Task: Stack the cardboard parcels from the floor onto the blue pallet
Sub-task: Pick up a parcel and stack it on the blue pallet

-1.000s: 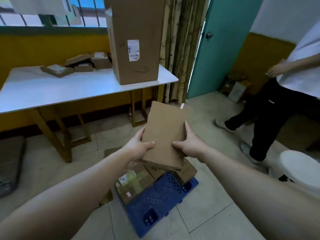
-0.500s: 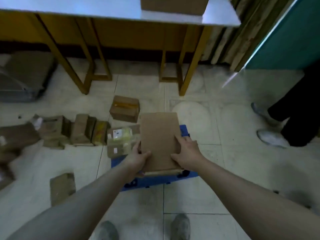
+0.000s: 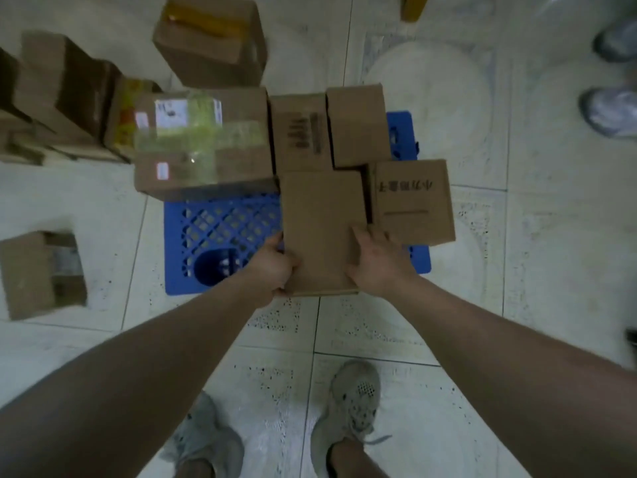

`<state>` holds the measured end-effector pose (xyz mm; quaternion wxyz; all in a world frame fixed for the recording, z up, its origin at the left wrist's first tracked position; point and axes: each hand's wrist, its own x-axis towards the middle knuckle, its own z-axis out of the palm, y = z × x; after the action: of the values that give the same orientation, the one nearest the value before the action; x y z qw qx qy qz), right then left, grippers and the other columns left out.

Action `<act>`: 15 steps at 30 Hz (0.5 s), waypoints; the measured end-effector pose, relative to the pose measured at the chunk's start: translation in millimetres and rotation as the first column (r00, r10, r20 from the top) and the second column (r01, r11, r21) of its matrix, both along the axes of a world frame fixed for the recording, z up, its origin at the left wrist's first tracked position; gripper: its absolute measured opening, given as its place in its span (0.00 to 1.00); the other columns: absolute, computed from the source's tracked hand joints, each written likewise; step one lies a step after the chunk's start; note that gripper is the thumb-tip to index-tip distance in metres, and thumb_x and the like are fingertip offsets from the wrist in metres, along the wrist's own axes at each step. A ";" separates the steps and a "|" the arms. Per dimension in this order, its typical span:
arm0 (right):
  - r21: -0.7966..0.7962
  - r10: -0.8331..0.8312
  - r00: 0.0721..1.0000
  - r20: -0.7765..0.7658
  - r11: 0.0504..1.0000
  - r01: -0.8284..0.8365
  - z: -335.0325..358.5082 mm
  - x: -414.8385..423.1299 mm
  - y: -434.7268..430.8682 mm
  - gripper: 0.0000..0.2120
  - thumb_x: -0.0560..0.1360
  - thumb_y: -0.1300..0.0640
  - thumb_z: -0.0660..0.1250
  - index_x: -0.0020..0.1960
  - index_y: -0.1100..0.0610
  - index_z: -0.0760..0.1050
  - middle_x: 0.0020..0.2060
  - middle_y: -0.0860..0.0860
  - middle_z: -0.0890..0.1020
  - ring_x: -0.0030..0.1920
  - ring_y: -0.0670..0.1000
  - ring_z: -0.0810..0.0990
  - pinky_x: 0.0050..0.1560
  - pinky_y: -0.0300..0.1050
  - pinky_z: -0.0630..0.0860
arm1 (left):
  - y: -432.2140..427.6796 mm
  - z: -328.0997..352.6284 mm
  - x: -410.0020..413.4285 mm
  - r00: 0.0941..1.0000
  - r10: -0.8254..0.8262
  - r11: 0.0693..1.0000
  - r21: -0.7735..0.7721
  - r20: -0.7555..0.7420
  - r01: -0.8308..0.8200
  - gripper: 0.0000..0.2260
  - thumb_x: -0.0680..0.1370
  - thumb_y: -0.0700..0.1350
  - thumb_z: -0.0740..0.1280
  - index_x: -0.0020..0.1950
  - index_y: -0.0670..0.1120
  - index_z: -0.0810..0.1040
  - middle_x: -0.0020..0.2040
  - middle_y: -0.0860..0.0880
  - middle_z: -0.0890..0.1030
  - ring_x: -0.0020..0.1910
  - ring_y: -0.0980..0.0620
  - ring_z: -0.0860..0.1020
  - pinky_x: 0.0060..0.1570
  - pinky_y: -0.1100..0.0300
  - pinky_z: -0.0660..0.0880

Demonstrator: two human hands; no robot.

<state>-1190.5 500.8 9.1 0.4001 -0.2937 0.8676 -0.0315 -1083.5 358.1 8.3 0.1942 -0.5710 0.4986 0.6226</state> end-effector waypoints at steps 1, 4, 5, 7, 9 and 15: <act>0.019 0.042 0.999 -0.033 0.999 -0.041 -13.6 -1.1 2.1 0.37 0.77 0.46 0.62 0.78 0.50 0.45 0.77 0.54 0.53 0.73 0.59 0.55 0.68 0.52 0.58 | 2.3 -16.6 -0.7 1.000 0.009 1.000 0.001 -0.003 -0.009 0.27 0.81 0.39 0.60 0.75 0.59 0.57 0.69 0.48 0.69 0.47 0.49 0.71 0.31 0.54 0.73; 0.063 0.138 0.984 -0.114 0.989 -0.131 -42.4 -5.1 8.6 0.36 0.77 0.46 0.61 0.78 0.51 0.46 0.77 0.54 0.50 0.74 0.58 0.51 0.70 0.53 0.54 | 9.2 -54.3 -1.6 0.999 0.039 0.999 0.001 -0.022 -0.039 0.28 0.80 0.39 0.60 0.75 0.60 0.56 0.70 0.48 0.67 0.52 0.45 0.71 0.37 0.49 0.75; 0.074 0.153 0.977 -0.146 0.987 -0.144 -48.9 -6.8 10.2 0.36 0.77 0.47 0.62 0.78 0.51 0.47 0.77 0.55 0.48 0.74 0.58 0.49 0.71 0.54 0.52 | 11.5 -63.3 -2.2 0.999 0.042 0.999 -0.007 -0.029 -0.042 0.28 0.80 0.39 0.60 0.75 0.60 0.56 0.71 0.48 0.67 0.55 0.44 0.71 0.39 0.48 0.75; 0.088 0.129 0.967 -0.218 0.990 -0.112 -58.2 -12.1 12.6 0.36 0.77 0.49 0.63 0.78 0.51 0.46 0.77 0.57 0.44 0.74 0.60 0.46 0.72 0.55 0.47 | 15.1 -76.2 -5.3 0.998 0.050 0.998 -0.026 -0.041 -0.051 0.28 0.80 0.39 0.60 0.75 0.61 0.56 0.72 0.49 0.65 0.60 0.44 0.70 0.41 0.48 0.75; 0.090 0.042 0.970 -0.240 0.996 -0.021 -64.5 -17.8 16.6 0.38 0.77 0.49 0.61 0.78 0.51 0.42 0.77 0.58 0.43 0.75 0.62 0.44 0.73 0.58 0.44 | 17.7 -85.8 -8.3 0.998 0.049 0.998 -0.046 -0.047 -0.051 0.29 0.80 0.39 0.60 0.75 0.61 0.54 0.73 0.49 0.65 0.61 0.44 0.69 0.42 0.48 0.74; 0.112 0.016 0.980 -0.196 0.994 0.006 -69.7 -22.8 28.4 0.38 0.78 0.48 0.60 0.78 0.50 0.39 0.77 0.56 0.44 0.76 0.61 0.44 0.73 0.58 0.46 | 21.4 -98.3 -9.9 0.994 -0.110 0.993 -0.042 -0.030 0.109 0.29 0.81 0.46 0.59 0.75 0.64 0.48 0.75 0.52 0.60 0.67 0.43 0.67 0.40 0.52 0.75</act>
<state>-1213.3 529.2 -60.6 0.3283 -0.2749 0.9024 0.0472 -1093.4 379.5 -90.0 0.2086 -0.5366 0.5445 0.6100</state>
